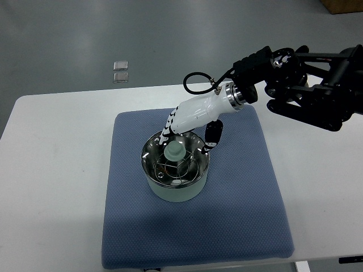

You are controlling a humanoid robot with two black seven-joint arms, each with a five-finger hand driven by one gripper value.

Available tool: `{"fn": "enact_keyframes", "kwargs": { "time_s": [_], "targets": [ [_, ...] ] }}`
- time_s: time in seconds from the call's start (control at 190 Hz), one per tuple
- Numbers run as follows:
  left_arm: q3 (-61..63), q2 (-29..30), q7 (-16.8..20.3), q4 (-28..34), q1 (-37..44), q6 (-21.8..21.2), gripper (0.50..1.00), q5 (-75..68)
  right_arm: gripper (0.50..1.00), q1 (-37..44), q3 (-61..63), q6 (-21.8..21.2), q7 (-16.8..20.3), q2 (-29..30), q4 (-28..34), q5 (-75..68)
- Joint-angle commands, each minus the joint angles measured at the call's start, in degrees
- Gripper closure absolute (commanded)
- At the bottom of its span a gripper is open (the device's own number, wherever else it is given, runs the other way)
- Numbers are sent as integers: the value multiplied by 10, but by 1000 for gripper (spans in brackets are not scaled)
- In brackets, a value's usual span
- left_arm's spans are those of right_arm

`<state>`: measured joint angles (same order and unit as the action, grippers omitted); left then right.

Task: Open lid and place right of pot
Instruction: 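Close the right hand's fingers around the pale green lid knob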

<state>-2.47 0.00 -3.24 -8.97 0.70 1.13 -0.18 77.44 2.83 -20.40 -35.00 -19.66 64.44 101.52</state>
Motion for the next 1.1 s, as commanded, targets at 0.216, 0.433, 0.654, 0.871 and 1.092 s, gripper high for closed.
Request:
{"fn": "enact_keyframes", "kwargs": {
  "time_s": [0.216, 0.433, 0.654, 0.871, 1.092],
  "targets": [
    [0, 0, 0, 0, 0, 0, 500, 0, 664, -5, -1, 29, 0, 0, 6, 19],
    [0, 0, 0, 0, 0, 0, 500, 0, 668, -5, -13, 54, 0, 1, 5, 52],
    [0, 0, 1, 0, 0, 0, 500, 0, 668, -1, -17, 61, 0, 0, 5, 61],
    [0, 0, 0, 0, 0, 0, 500, 0, 715, 2, -17, 61, 0, 0, 6, 60],
    [0, 0, 0, 0, 0, 0, 500, 0, 795, 1, -15, 62, 0, 3, 6, 58]
  ]
}}
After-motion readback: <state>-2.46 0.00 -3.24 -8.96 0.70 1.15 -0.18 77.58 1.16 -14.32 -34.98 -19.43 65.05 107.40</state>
